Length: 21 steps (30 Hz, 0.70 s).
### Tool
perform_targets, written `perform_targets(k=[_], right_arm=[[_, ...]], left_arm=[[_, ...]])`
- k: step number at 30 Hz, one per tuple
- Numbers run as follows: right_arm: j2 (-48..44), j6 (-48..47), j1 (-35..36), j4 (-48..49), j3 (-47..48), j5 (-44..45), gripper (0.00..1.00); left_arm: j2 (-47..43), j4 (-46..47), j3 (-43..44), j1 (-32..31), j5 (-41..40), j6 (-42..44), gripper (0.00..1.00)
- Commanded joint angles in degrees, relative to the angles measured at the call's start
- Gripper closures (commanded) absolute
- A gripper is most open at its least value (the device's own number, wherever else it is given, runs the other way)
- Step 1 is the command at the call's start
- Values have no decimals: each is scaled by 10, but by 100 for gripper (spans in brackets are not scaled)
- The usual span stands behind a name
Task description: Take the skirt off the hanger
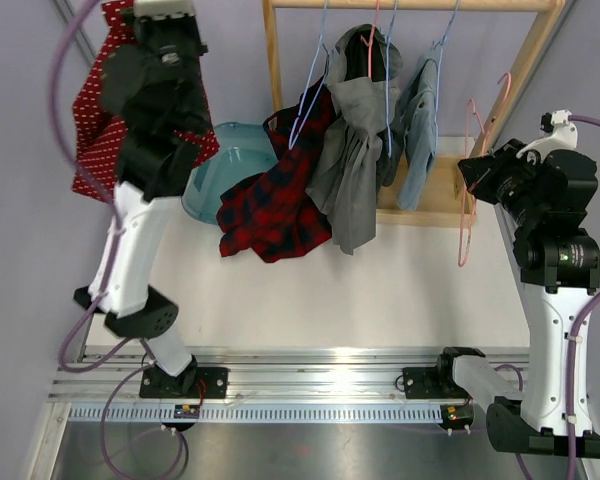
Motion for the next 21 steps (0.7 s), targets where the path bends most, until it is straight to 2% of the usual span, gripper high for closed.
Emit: perform_targets(k=[1, 2, 5, 7, 9, 10, 11, 12, 13, 16, 18, 21], right_arm=[[-21, -22, 3, 33, -2, -3, 100], [-24, -23, 4, 33, -4, -4, 100], [-37, -20, 5, 34, -22, -15, 100], [-46, -22, 10, 37, -28, -17, 100], [-52, -26, 16, 36, -33, -10, 100], [-55, -30, 19, 34, -33, -5, 100], [-55, -36, 22, 33, -29, 3, 100], [-56, -40, 25, 30, -27, 7, 100], [-56, -43, 27, 27, -25, 10, 100], [-51, -51, 43, 22, -14, 23, 100], [-38, -54, 43, 23, 0, 24, 100], [-11, -59, 43, 26, 33, 37, 100]], left_arm=[[95, 23, 27, 74, 75, -21, 100], [110, 28, 27, 114, 80, -75, 100], [150, 45, -18, 177, 120, -190, 100], [167, 71, -96, 195, 142, -232, 100], [210, 91, -121, 199, 123, -246, 93], [226, 80, -108, 198, 97, -249, 72], [241, 51, -97, 196, 46, -256, 47], [254, 34, -89, 196, 30, -265, 20], [256, 21, -85, 197, 14, -271, 4], [217, 15, -145, 197, 5, -301, 1], [147, 29, -214, 197, 20, -304, 1], [58, -47, -248, 196, 40, -333, 1]])
